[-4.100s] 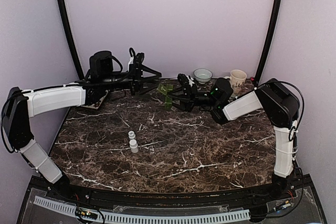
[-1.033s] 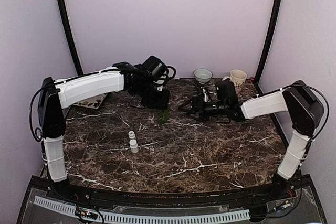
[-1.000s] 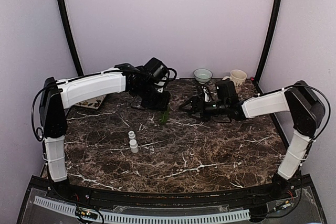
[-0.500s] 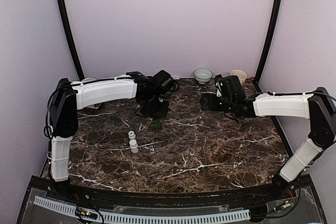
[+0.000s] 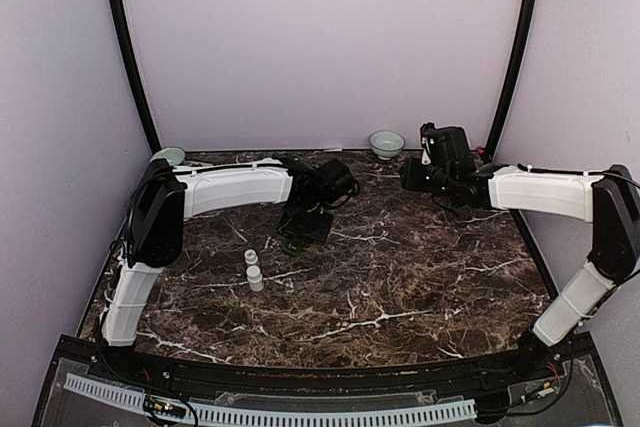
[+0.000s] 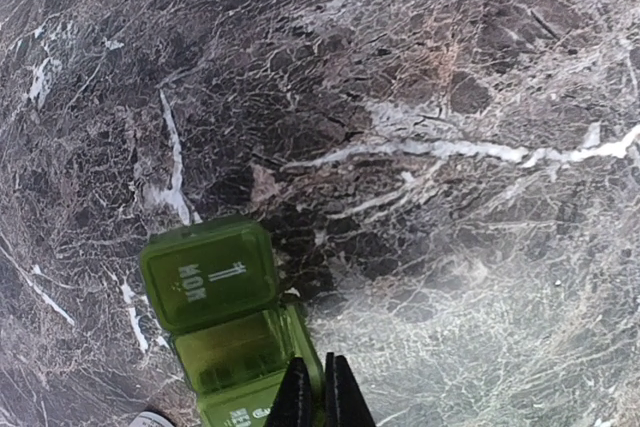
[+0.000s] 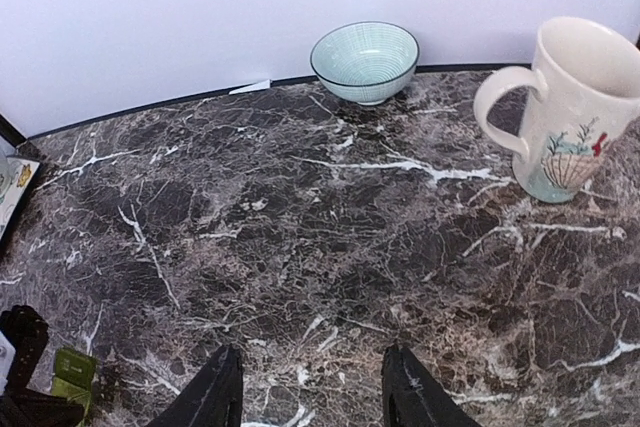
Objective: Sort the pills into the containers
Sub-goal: Place the pill container at the center of the board, then adjust the pill bottle at the center of the board.
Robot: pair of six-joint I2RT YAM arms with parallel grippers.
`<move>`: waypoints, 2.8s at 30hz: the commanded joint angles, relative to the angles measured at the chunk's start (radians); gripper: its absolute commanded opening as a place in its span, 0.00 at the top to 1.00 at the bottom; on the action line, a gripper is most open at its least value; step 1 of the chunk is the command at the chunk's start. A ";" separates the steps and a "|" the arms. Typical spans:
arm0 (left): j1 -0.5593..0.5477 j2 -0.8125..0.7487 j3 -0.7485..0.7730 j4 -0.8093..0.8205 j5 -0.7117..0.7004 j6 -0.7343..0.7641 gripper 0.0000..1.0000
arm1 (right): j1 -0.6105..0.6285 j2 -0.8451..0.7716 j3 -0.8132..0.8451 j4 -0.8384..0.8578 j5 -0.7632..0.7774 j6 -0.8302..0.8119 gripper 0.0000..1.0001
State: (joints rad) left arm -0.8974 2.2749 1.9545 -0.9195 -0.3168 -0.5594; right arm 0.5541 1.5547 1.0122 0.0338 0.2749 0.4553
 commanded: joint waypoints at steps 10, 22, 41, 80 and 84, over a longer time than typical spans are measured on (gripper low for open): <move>-0.017 0.028 0.092 -0.104 -0.041 -0.053 0.77 | -0.001 -0.031 0.038 -0.042 -0.036 -0.041 0.48; -0.019 0.019 0.152 -0.131 -0.047 -0.053 0.72 | 0.040 -0.024 0.055 -0.075 -0.043 -0.046 0.40; 0.072 -0.584 -0.412 0.106 -0.170 -0.224 0.32 | 0.296 0.220 0.489 -0.333 0.031 -0.217 0.24; 0.335 -1.089 -1.341 0.648 0.190 -0.505 0.68 | 0.580 0.948 1.437 -0.934 -0.276 -0.150 0.37; 0.347 -1.046 -1.345 0.697 0.225 -0.501 0.68 | 0.575 0.968 1.451 -0.940 -0.278 -0.149 0.37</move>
State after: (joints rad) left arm -0.5644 1.1992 0.6281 -0.2848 -0.1322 -1.0618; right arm 1.1316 2.5046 2.4187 -0.8944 0.0135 0.2920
